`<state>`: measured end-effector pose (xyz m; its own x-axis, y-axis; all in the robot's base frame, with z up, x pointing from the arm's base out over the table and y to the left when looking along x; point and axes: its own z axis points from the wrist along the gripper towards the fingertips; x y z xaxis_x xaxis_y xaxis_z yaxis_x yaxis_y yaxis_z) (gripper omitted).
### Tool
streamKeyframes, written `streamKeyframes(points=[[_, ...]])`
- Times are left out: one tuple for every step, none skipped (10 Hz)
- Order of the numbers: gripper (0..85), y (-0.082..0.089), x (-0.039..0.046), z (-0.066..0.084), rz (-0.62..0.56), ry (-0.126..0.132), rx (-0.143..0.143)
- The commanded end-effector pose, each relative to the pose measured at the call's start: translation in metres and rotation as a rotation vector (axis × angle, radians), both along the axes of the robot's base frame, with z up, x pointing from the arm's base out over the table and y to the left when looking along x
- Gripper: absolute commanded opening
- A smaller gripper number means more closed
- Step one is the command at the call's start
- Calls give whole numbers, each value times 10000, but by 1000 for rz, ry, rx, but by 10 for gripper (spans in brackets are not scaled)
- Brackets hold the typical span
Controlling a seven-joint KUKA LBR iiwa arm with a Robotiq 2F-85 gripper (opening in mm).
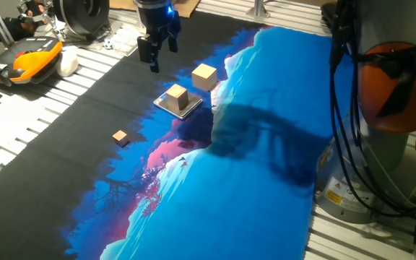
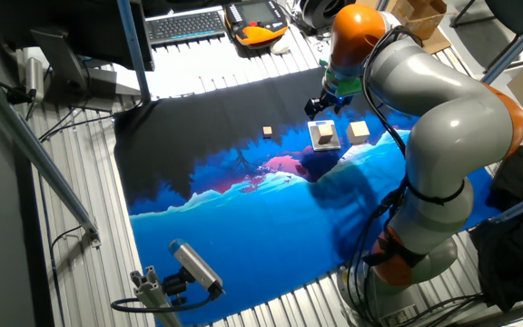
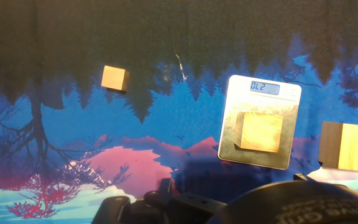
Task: Remove the object from the scale
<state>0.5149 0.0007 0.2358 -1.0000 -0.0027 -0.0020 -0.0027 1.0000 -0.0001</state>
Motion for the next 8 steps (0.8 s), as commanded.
streamKeyframes(points=[[0, 0, -1, -1, -54, 163, -13], [0, 0, -5, 1, -61, 156, -12], [0, -1, -5, 1, -62, 156, -12], [0, -1, -6, 1, -64, 154, -12], [0, -1, -6, 1, -64, 154, -12], [0, -1, -6, 1, -64, 154, -12], [0, -1, -6, 1, -64, 154, -12], [0, -1, -6, 1, -64, 154, -12]])
